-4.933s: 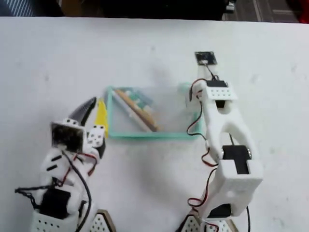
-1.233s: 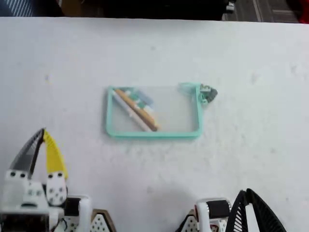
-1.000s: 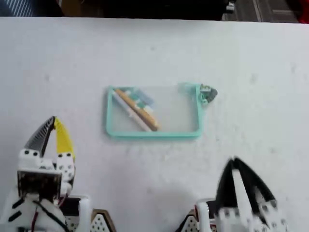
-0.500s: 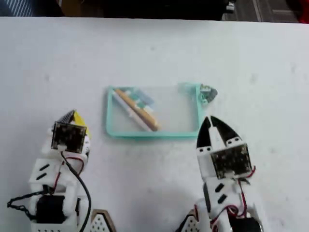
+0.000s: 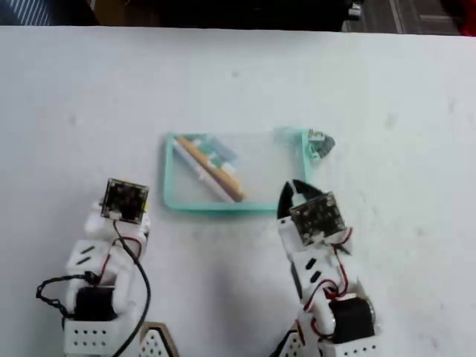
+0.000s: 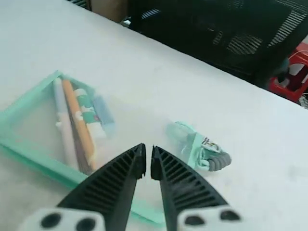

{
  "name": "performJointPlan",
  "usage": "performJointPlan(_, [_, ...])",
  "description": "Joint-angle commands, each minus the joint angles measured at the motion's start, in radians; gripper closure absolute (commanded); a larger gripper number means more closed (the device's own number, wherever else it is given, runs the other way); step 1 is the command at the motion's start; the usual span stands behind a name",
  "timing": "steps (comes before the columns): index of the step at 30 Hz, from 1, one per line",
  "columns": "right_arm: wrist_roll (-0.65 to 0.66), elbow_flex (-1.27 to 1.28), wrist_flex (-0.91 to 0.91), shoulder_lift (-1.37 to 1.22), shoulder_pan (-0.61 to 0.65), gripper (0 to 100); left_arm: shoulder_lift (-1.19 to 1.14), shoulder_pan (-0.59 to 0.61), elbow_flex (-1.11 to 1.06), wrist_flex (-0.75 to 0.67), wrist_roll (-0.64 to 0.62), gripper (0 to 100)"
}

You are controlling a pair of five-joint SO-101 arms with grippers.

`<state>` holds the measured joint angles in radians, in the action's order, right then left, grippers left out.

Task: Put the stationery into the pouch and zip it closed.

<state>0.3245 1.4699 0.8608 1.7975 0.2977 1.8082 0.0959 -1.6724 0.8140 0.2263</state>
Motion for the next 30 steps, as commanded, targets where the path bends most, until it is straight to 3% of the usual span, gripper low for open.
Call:
performJointPlan(1, [0.012,0.074,-0.074,0.008,0.025,98.1,0.013,-0.012,-0.021,-0.055,0.009,98])
performJointPlan(5, [0.012,0.216,-0.202,0.008,0.025,98.1,0.013,-0.012,-0.02,-0.041,0.008,98])
performJointPlan(10, [0.012,0.219,-0.203,0.001,0.024,98.1,0.013,-0.01,-0.02,0.041,0.003,98])
performJointPlan(19, [0.006,0.219,0.051,0.001,-0.005,98.1,0.013,-0.005,-0.02,0.275,0.003,98])
performJointPlan(26, [-0.321,0.219,0.246,0.002,-0.087,98.1,0.013,-0.01,-0.02,0.454,0.003,98])
performJointPlan(30, [-0.364,0.219,0.321,0.002,-0.084,98.1,0.013,-0.005,-0.02,0.471,0.003,98])
